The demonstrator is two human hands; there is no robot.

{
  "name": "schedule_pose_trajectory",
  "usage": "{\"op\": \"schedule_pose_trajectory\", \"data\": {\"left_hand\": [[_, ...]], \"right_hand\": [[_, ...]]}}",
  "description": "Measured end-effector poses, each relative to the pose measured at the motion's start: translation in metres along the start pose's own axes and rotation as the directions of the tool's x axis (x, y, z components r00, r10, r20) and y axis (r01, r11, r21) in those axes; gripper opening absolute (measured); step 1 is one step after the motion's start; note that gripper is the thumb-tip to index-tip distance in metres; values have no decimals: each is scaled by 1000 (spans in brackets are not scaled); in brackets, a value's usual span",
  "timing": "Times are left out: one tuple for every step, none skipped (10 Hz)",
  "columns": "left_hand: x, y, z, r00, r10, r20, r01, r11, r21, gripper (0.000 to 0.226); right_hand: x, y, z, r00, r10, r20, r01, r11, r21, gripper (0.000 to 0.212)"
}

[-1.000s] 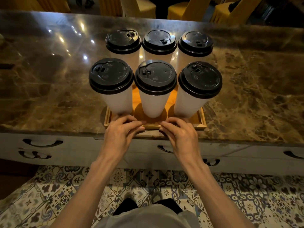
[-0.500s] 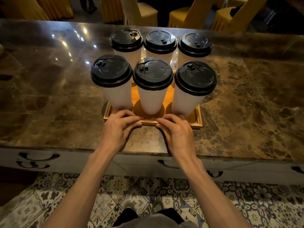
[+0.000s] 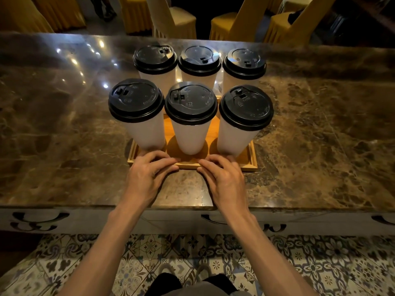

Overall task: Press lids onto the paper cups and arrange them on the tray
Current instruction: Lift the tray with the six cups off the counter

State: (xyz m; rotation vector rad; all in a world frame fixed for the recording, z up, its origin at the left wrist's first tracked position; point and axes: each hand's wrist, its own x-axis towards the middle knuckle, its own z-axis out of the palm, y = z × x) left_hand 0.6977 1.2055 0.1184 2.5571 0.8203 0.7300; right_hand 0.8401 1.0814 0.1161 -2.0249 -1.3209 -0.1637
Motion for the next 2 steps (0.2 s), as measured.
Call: {"op": "schedule_pose_trajectory", "data": {"left_hand": [[4,1,-5,999,26,-41,-27,1000,-13,21],[-6,5,-9,991,68,-117,-79,993,-86,25]], "right_hand": [[-1,-5,-9,1000,-3,9,2,1000,30,26],[-7,-4,-27,997,-39,-72,48,991,128,27]]}}
